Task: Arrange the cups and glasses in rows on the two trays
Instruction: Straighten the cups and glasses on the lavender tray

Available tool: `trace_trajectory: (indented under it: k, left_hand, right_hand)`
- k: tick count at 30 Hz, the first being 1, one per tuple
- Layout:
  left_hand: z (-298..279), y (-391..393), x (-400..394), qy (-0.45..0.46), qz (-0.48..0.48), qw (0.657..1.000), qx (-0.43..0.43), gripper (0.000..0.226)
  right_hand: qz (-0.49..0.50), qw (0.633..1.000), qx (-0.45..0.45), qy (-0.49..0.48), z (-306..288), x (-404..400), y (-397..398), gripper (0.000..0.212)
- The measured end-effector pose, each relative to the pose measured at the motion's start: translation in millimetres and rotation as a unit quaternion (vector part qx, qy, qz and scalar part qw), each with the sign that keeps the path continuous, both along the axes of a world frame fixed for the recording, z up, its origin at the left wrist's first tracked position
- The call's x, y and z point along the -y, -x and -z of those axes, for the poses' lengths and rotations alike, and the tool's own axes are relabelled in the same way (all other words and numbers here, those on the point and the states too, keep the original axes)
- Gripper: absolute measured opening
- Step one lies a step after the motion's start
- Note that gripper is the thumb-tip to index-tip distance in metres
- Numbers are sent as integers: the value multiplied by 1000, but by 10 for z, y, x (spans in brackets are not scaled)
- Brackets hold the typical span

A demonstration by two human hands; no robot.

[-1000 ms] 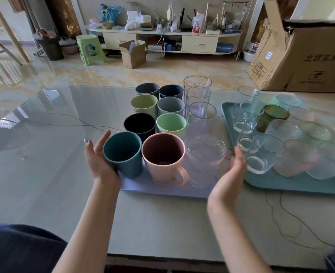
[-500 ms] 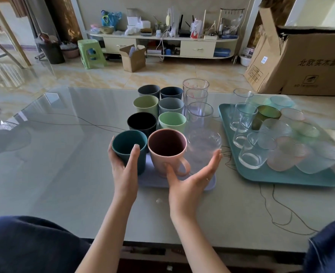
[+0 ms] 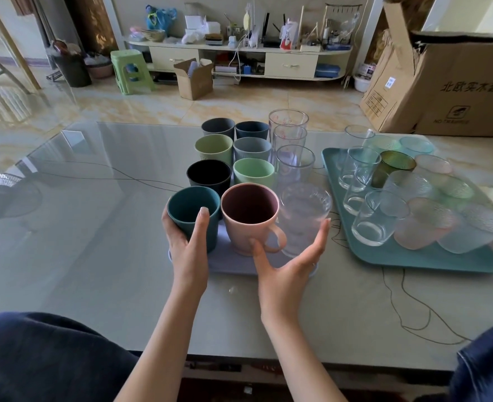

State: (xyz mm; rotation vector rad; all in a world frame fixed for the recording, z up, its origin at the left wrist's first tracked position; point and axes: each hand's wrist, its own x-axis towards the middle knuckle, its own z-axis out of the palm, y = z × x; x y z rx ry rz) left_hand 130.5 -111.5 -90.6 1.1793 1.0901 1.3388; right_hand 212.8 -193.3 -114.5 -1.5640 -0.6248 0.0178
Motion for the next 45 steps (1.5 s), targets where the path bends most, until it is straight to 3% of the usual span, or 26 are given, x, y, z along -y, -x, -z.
trace_trajectory:
  k: [6,12,15,18,20,28,45]
  left_hand:
    - [11,12,14,-2,6,1000,-13,75]
    - [42,63,22,4,33,998,-57,99]
    - [98,81,12,13,38,996,-86,99]
    - [128,93,9,4,34,994,-100,96]
    - [135,108,11,-7,32,993,-110,93]
    - [149,195,20,-18,13,989,-149,79]
    - [128,202,54,-6,20,981,-191,75]
  right_hand:
    - [-68,992,-94,-55,-43,104,-47,72]
    - [-121,985,-121,-25,3,201,-367,82]
    - [-101,992,-69,15,7,338,-428,77]
    - [-7,992,120,50,8,469,-345,46]
    - [-17,980,176,88,33,483,-270,32]
    - [-77,976,153,138,-43,299,-207,11]
    - [-155,969,153,118,25,389,-236,7]
